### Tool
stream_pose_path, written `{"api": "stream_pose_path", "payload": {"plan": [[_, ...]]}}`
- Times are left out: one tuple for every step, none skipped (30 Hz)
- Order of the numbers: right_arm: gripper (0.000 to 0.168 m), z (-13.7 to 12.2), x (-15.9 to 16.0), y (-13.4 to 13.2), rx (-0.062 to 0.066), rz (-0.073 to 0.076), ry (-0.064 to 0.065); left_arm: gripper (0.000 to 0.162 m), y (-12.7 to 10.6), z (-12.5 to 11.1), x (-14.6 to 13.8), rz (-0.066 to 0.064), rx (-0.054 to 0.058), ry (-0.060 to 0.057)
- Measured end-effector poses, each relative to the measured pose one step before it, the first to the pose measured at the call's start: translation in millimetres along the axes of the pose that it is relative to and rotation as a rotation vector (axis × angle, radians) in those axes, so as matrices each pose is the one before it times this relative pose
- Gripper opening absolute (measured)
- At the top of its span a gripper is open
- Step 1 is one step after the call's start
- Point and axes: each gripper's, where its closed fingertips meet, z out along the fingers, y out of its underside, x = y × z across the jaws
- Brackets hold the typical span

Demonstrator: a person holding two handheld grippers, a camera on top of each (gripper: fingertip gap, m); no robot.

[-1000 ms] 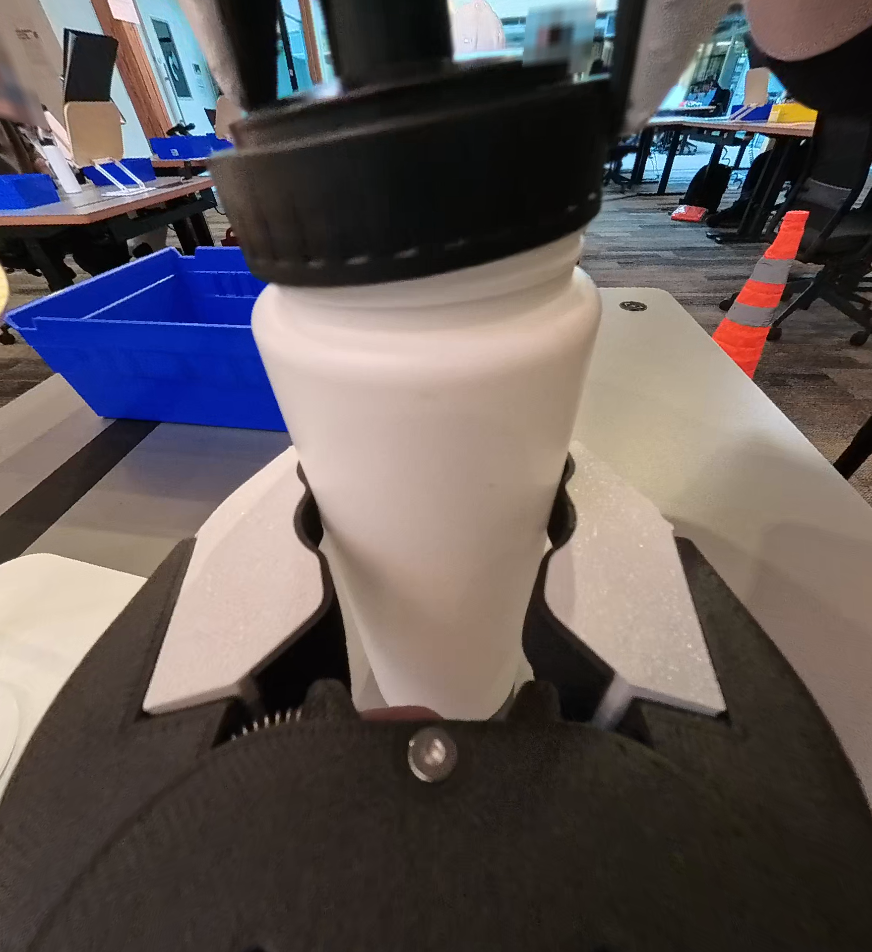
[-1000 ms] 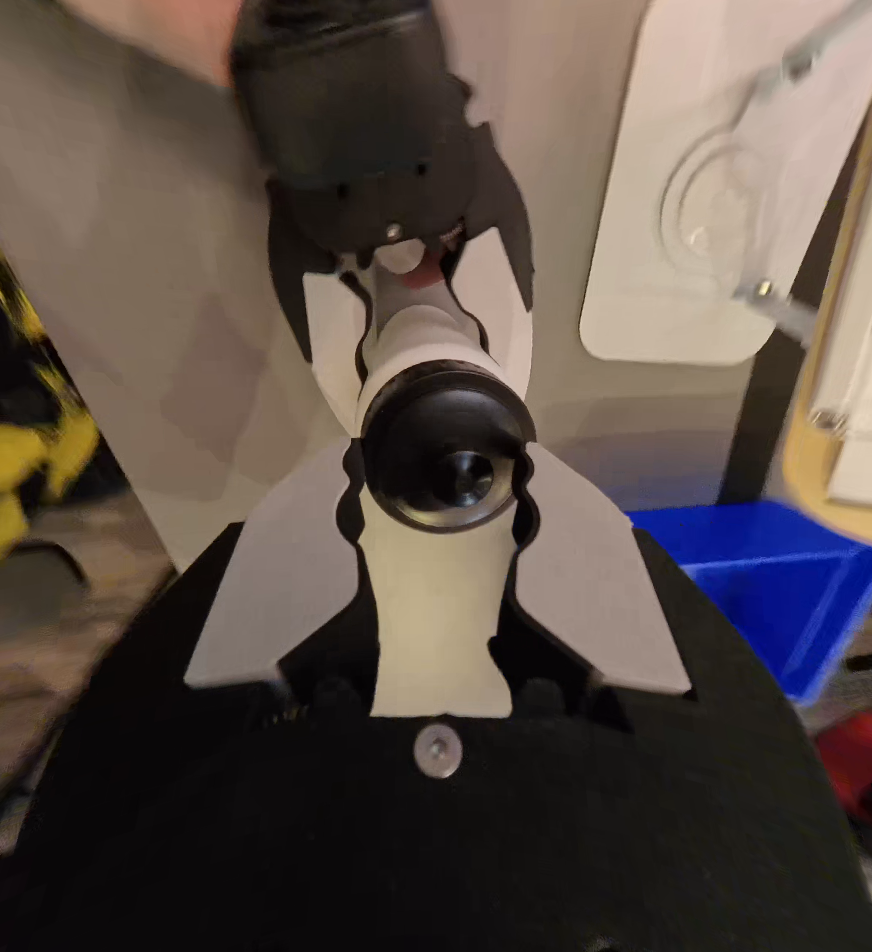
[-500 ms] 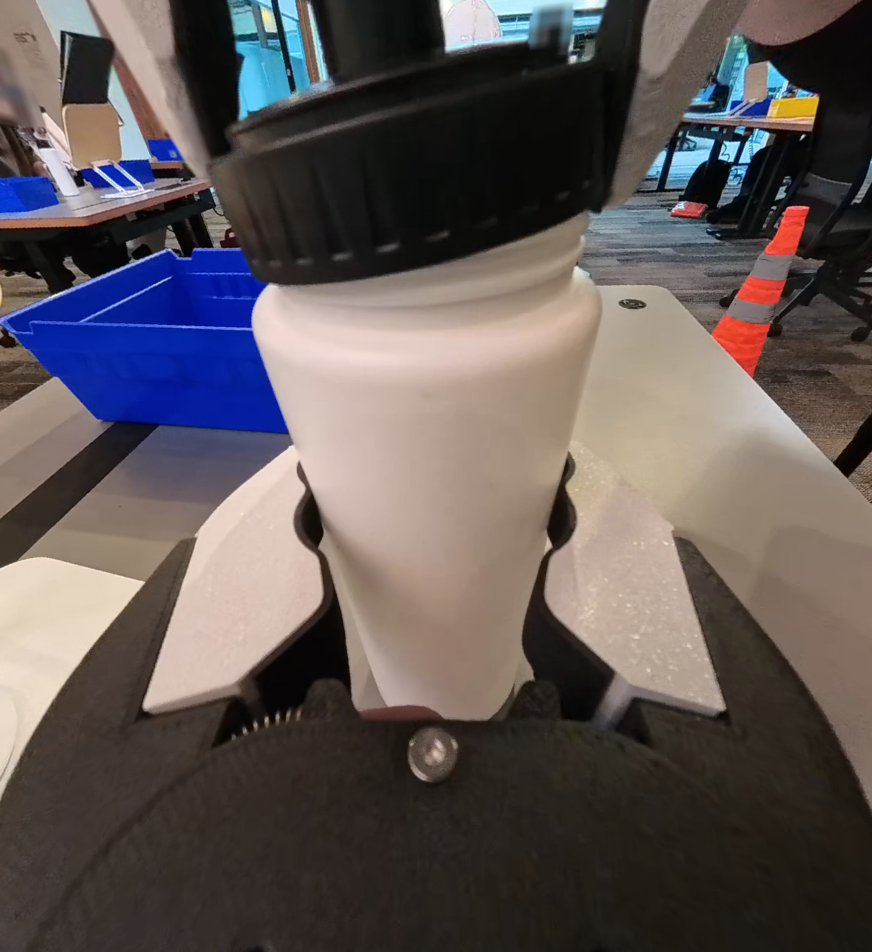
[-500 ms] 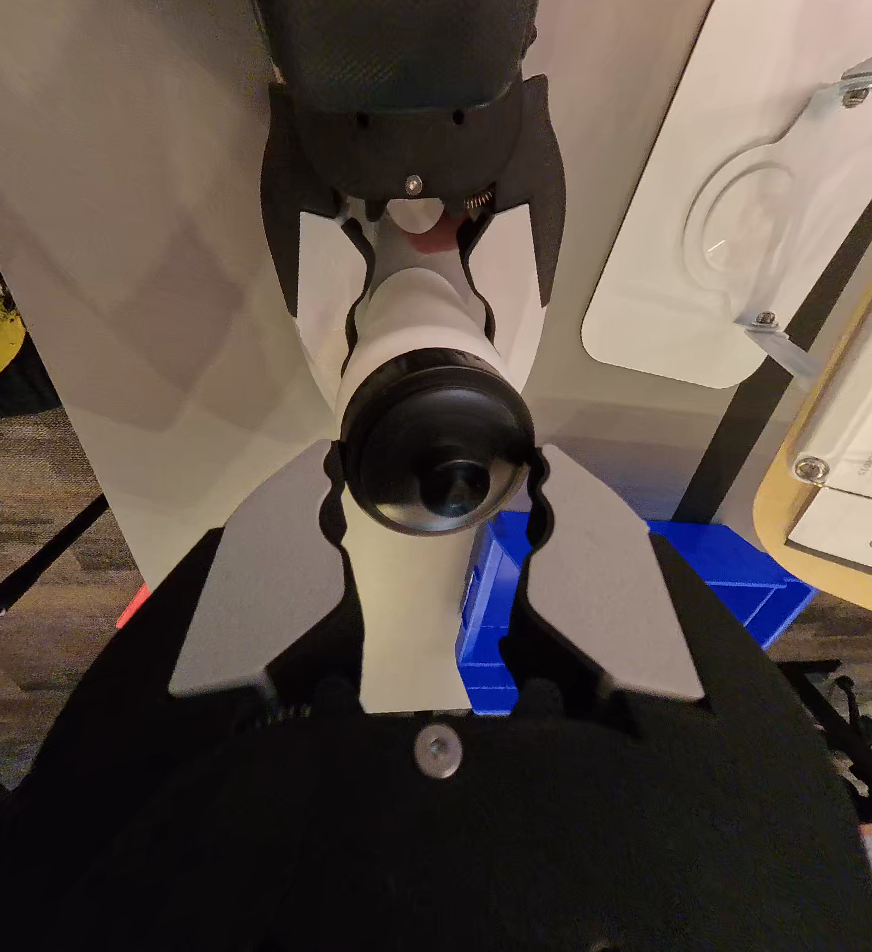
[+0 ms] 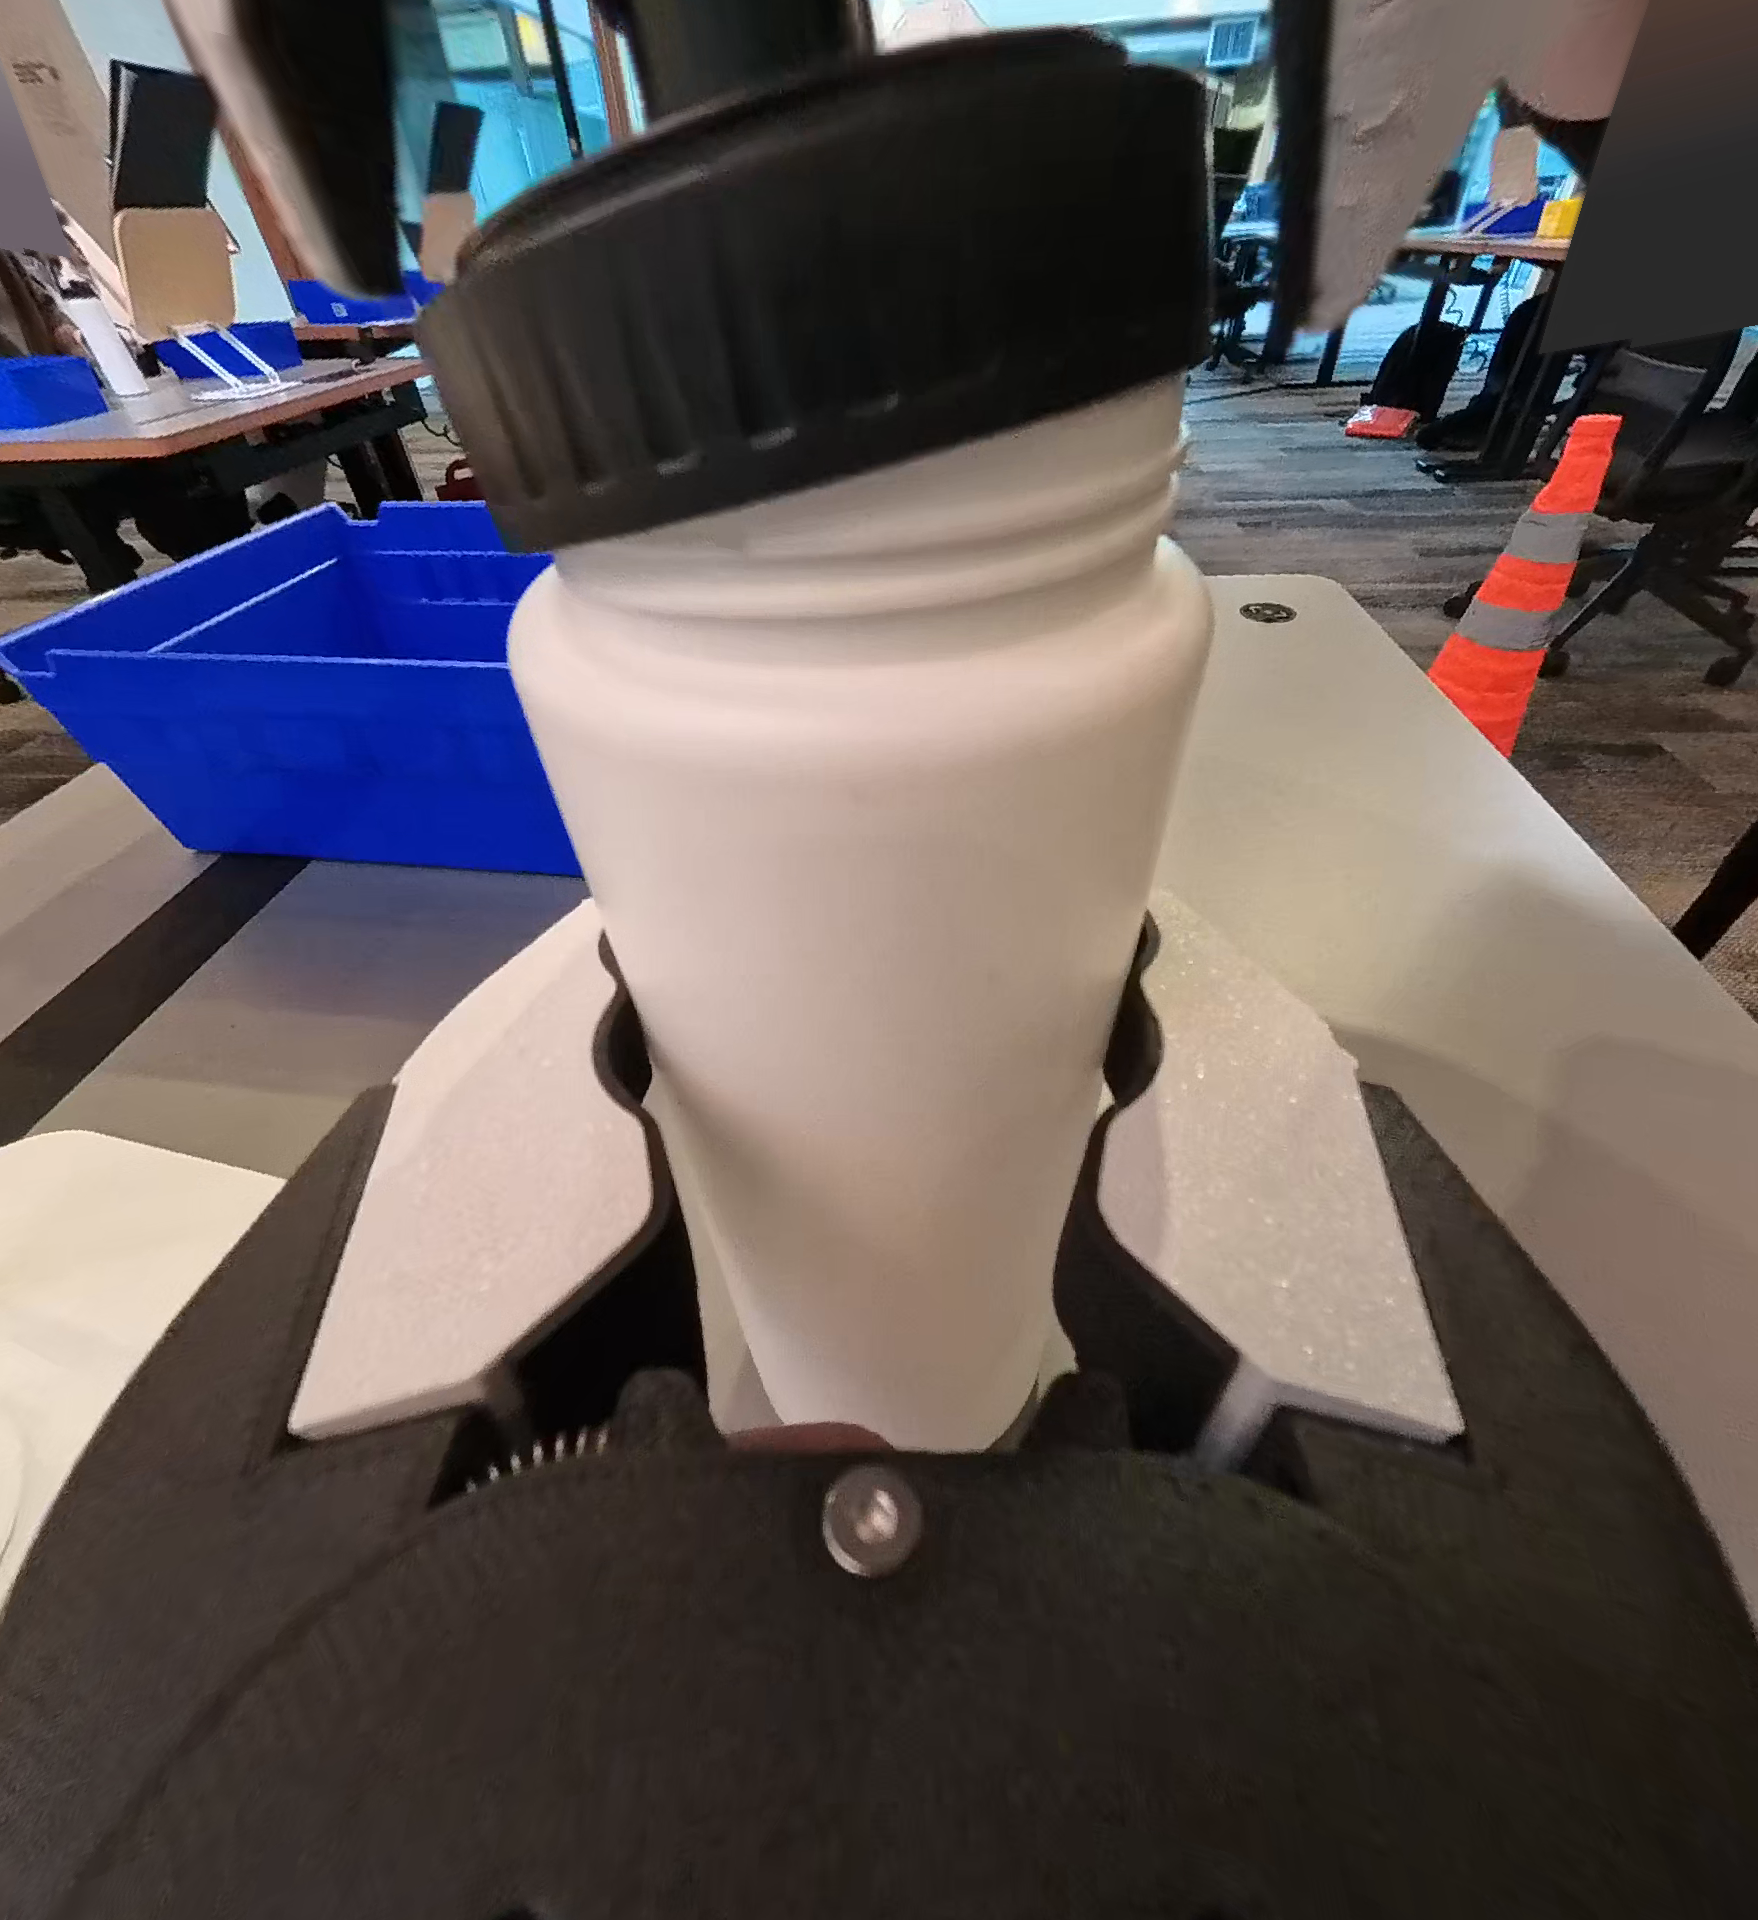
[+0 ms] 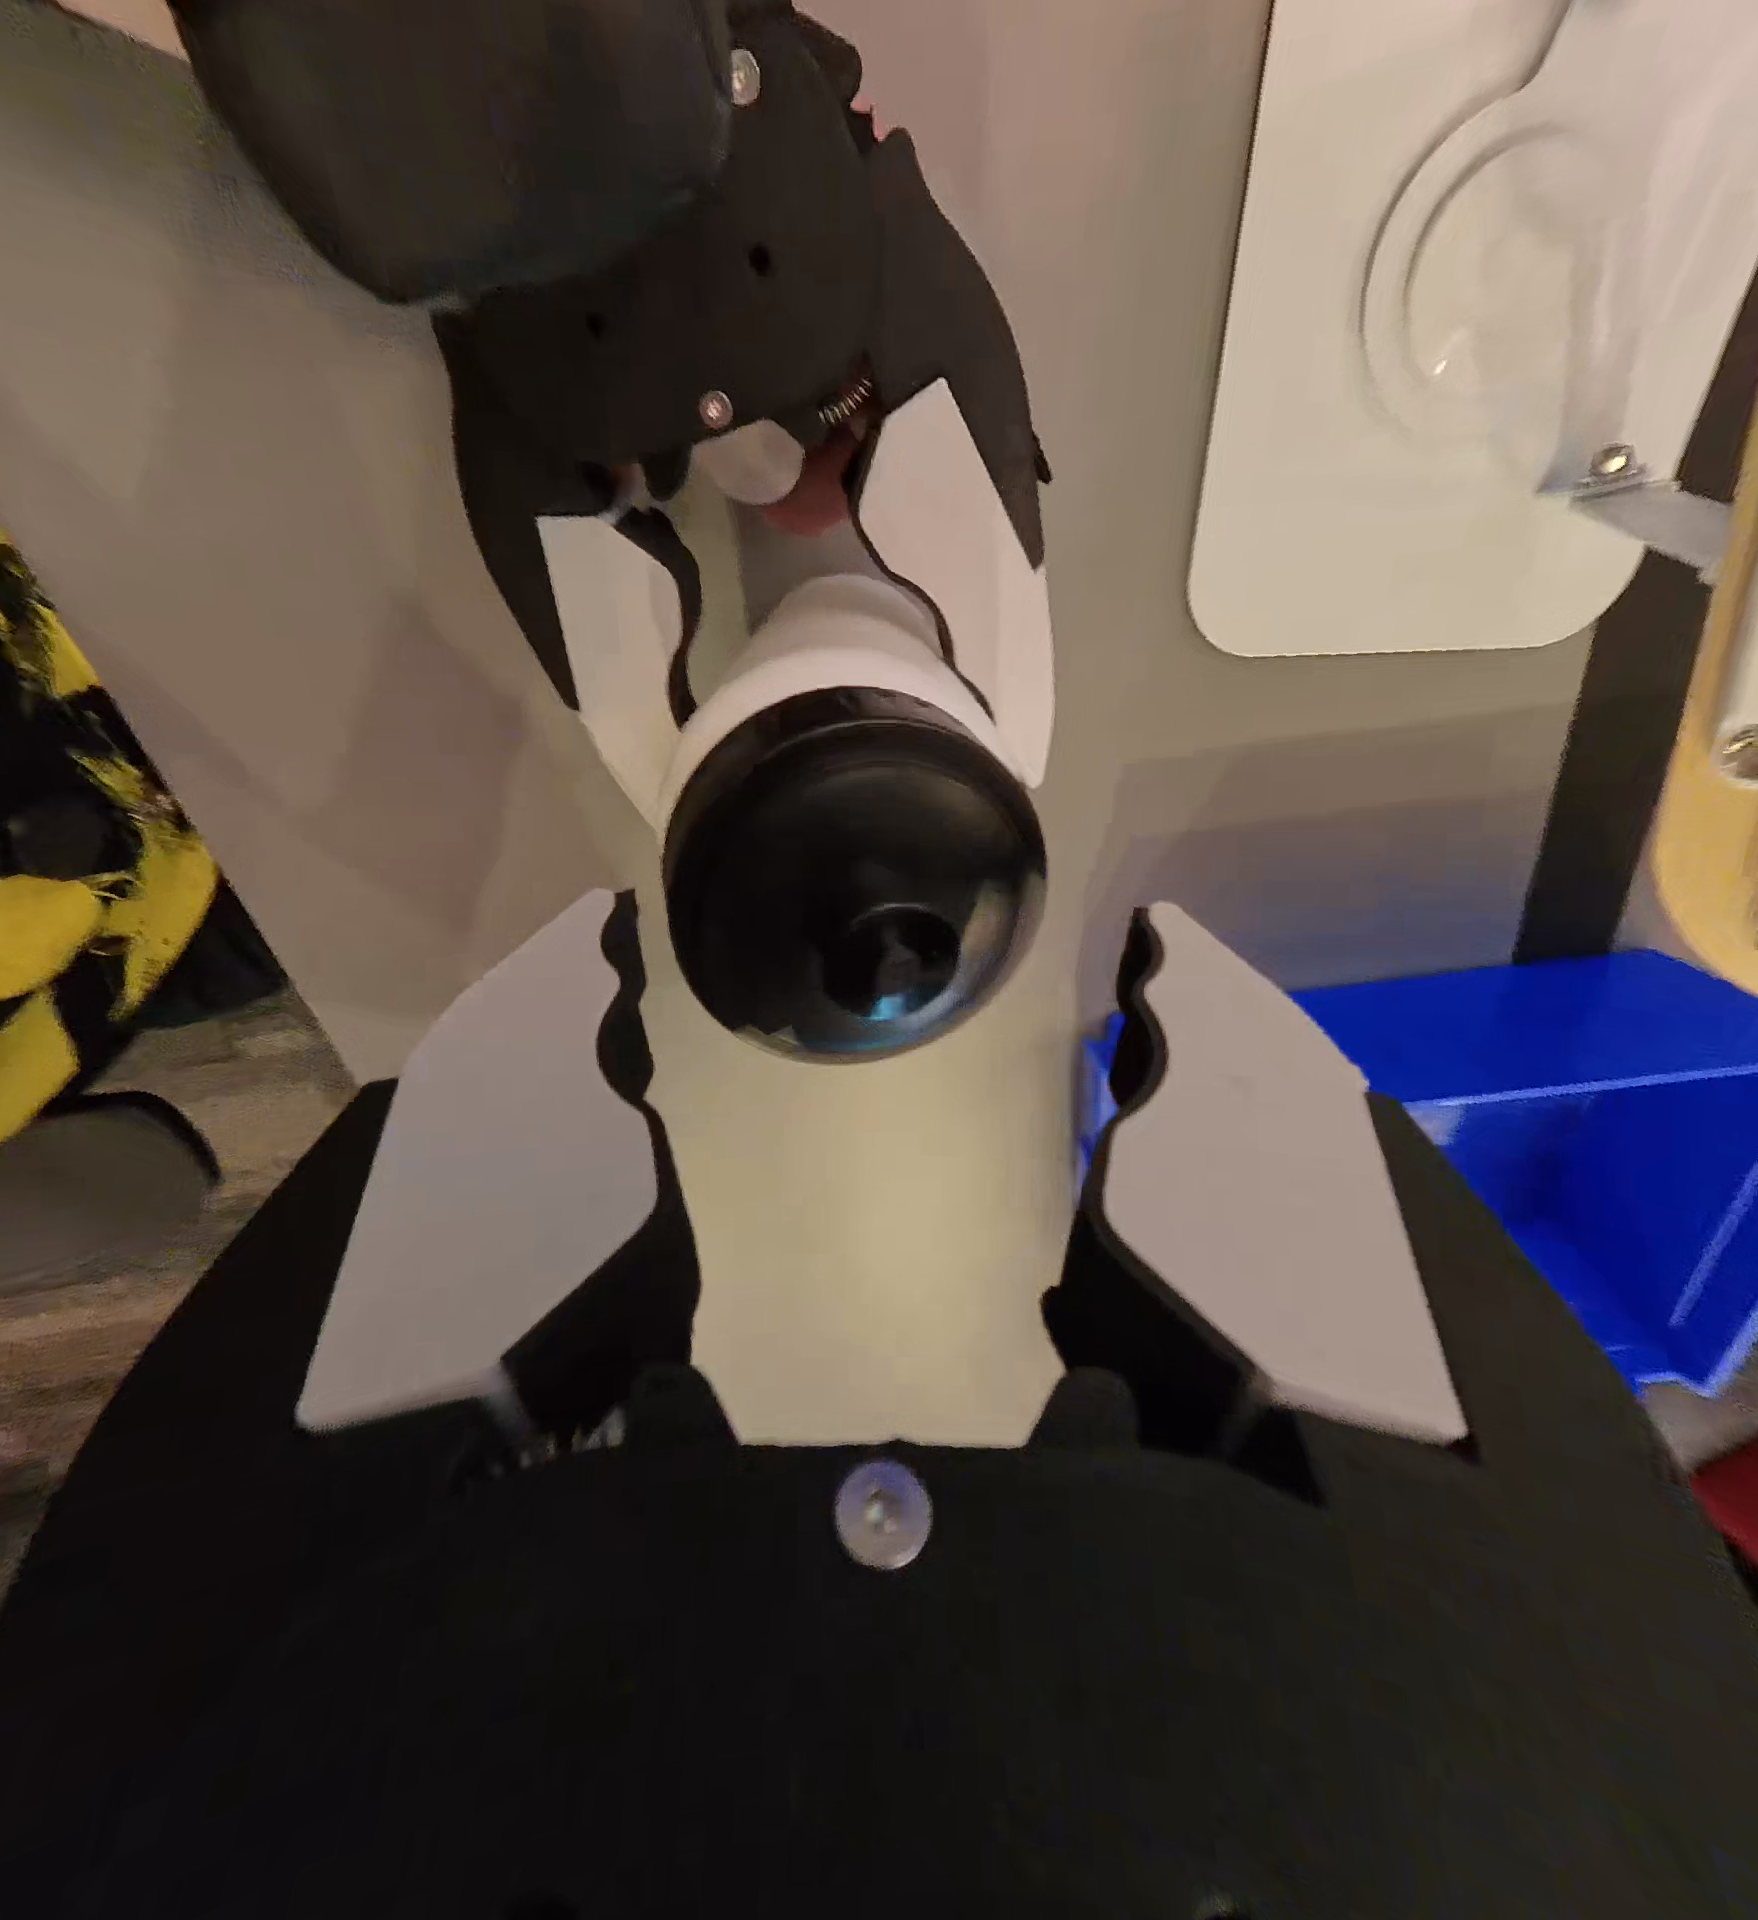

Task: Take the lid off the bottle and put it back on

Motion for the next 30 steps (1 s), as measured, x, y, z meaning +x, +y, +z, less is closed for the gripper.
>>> {"api": "stream_pose_path", "payload": {"plan": [[0.088, -0.53, 0.13, 0.18, 0.0028, -0.0335, 0.0004, 0.087, -0.1, 0.56, 0.49, 0.0031, -0.001, -0.0002], [0.083, 0.32, -3.08, 0.31, 0.0005, -0.0242, -0.0218, 0.087, -0.21, 0.26, 0.35, 0.0017, 0.0004, 0.0003], [0.077, 1.24, -3.37, 0.43, -0.0061, -0.0193, -0.0221, 0.087, -0.05, 0.1, 0.04, -0.0006, 0.0003, 0.0005], [0.073, 1.83, -0.7, 0.19, -0.0057, -0.0239, 0.0008, 0.087, 0.04, -0.04, -0.19, -0.0017, 0.0007, 0.0009], [0.07, 1.5, 1.32, 0.62, -0.0083, -0.0212, 0.0159, 0.087, 0.1, -0.14, -0.12, -0.001, 0.0012, 0.0007], [0.069, 0.55, 0.58, 0.13, -0.0044, -0.0184, 0.0117, 0.087, -0.02, -0.05, -0.11, -0.0004, 0.0002, -0.0005], [0.069, -0.04, -0.39, 0.15, -0.0039, -0.0151, 0.0059, 0.087, 0.03, 0.04, 0.08, 0.0005, -0.0004, 0.0003], [0.069, 0.0, -0.21, 0.34, -0.007, -0.0181, 0.0106, 0.087, -0.09, 0.08, 0.25, 0.0013, -0.0003, 0.0005], [0.069, 0.1, -0.07, 0.12, -0.0093, -0.0282, 0.0188, 0.087, -0.04, 0.01, 0.08, 0.0012, 0.0003, 0.0002], [0.069, -0.01, 0.42, 0.17, -0.0121, -0.0359, 0.0271, 0.087, 0.02, -0.04, -0.13, -0.0013, 0.0008, 0.0004], [0.069, 0.08, 0.21, 0.32, -0.0163, -0.0232, 0.0216, 0.087, -0.09, 0.05, 0.07, -0.0001, 0.0007, 0.0005], [0.069, 0.07, -0.24, 0.59, -0.019, -0.0125, 0.0127, 0.087, -0.03, 0.06, 0.2, 0.0011, 0.0001, 0.0005], [0.069, 0.36, 0.03, 0.73, -0.0195, -0.0323, 0.0202, 0.087, -0.05, 0.19, 0.1, 0.0014, -0.0008, -0.0007], [0.069, 0.68, 0.6, 0.82, -0.0171, -0.0511, 0.0299, 0.087, 0.02, -0.18, -0.14, -0.0011, 0.0002, 0.0], [0.069, 0.63, 0.52, 0.42, -0.012, -0.0396, 0.0252, 0.087, 0.04, -0.18, -0.03, -0.0008, 0.0017, 0.001], [0.069, 0.39, 0.15, 0.63, -0.0111, -0.012, 0.0084, 0.087, -0.06, 0.1, 0.05, -0.0014, -0.0005, 0.0006], [0.069, 0.02, 0.18, -0.03, -0.0055, 0.0003, -0.0017, 0.087, 0.12, -0.04, -0.22, -0.0009, -0.0008, 0.0], [0.069, 0.04, 0.3, -0.23, 0.0019, -0.0048, -0.0005, 0.087, 0.0, -0.1, -0.12, -0.0009, 0.0011, 0.0003], [0.069, 0.09, 0.43, -0.13, 0.0036, -0.0026, -0.0018, 0.087, -0.03, -0.13, -0.25, -0.0029, 0.0015, -0.0002], [0.069, 0.16, 0.33, 0.06, 0.0029, 0.0037, -0.0034, 0.087, 0.06, 0.0, -0.16, -0.0016, 0.0005, 0.0006], [0.069, 0.07, 0.04, -0.14, 0.0046, 0.0068, -0.0042, 0.087, 0.02, -0.07, 0.11, 0.0, 0.0, 0.0014], [0.069, -0.14, -0.32, 0.01, 0.0055, 0.0122, -0.0086, 0.087, -0.01, 0.23, 0.39, 0.0018, -0.0012, 0.0012], [0.071, -0.34, -1.06, -0.14, 0.0086, 0.0196, -0.0189, 0.087, 0.01, 0.21, 0.27, 0.0018, -0.0014, 0.0002], [0.083, -0.65, -0.62, -0.73, 0.0141, 0.0304, -0.0221, 0.087, -0.05, -0.04, -0.03, 0.0002, -0.0004, -0.0001], [0.087, -0.93, 0.54, -1.14, 0.0198, 0.037, -0.0209, 0.087, 0.07, -0.08, -0.19, -0.0013, 0.0004, 0.0], [0.085, -0.14, -0.33, -0.83, 0.0208, 0.0414, -0.0304, 0.087, -0.03, -0.04, -0.06, -0.0002, 0.0004, 0.0], [0.083, 1.3, -0.68, -0.12, 0.0146, 0.0418, -0.034, 0.087, 0.05, 0.08, 0.21, 0.0007, -0.0006, -0.0003], [0.075, 2.31, -0.04, -0.58, 0.0141, 0.0371, -0.0272, 0.087, -0.01, 0.06, -0.17, 0.0, -0.0008, -0.0014], [0.073, 1.74, -0.5, -1.21, 0.0192, 0.0294, -0.0255, 0.087, 0.12, -0.38, -0.29, -0.0035, 0.0015, 0.0014], [0.073, 0.09, 0.27, -1.07, 0.0205, 0.0064, -0.0088, 0.087, -0.01, -0.23, -0.4, -0.0041, 0.0024, 0.0019]]}}
